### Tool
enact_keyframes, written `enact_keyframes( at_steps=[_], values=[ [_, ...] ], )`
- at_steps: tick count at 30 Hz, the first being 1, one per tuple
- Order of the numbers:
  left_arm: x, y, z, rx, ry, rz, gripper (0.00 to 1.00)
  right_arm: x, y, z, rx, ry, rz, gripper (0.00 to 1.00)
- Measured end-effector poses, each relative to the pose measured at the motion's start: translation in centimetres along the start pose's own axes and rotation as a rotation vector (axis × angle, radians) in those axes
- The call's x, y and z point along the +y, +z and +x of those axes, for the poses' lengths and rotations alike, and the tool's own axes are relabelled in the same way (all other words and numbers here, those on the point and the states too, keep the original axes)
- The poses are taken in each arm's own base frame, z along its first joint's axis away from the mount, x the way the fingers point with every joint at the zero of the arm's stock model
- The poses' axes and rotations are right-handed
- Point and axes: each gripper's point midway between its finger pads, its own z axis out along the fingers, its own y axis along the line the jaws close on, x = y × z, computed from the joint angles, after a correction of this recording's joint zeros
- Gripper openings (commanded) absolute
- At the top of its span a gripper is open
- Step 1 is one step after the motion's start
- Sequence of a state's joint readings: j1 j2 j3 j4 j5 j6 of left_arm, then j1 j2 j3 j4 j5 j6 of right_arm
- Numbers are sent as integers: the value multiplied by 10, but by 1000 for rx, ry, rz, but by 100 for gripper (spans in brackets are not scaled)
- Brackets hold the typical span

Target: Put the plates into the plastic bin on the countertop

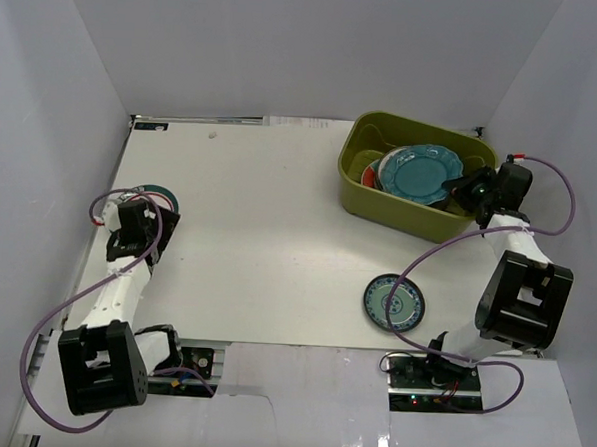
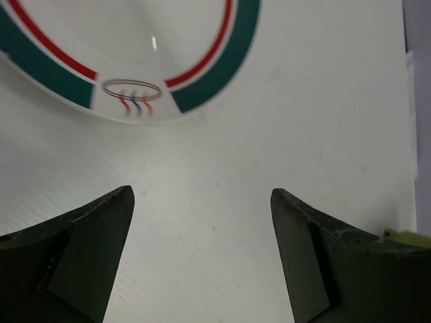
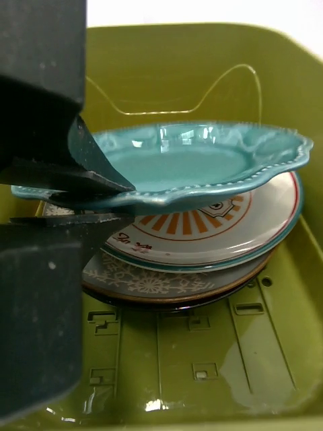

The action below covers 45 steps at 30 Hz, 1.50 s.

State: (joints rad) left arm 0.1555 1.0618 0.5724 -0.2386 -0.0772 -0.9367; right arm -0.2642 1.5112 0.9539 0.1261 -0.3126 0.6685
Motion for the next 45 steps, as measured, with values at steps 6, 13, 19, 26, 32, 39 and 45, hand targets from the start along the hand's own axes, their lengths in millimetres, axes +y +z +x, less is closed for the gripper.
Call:
enact_keyframes(
  at_steps=[6,13,19,26,32,39,45],
  values=[
    [48,6,-24,-83,-129,-145,98,0,7,0,16,6,-1,80],
    [72,17,-40,-123,-221,-220,98,15,4,-17,-41,-94,-11,90],
    [98,41,-38,-96,-282,-296,91,60,-34,-38,-190,-159,-111,90],
    [85,69,-57,-128,-326,-226,71,129,-77,-44,-269,-228,-310,88],
    [82,88,-59,-120,-343,-195,32,154,-84,-17,-169,-218,-436,80],
    [56,89,-64,-97,-358,-66,0,242,-114,78,37,-259,-725,84],
    [41,67,-24,47,-350,49,0,307,-153,187,267,-334,-935,98]
  ],
)
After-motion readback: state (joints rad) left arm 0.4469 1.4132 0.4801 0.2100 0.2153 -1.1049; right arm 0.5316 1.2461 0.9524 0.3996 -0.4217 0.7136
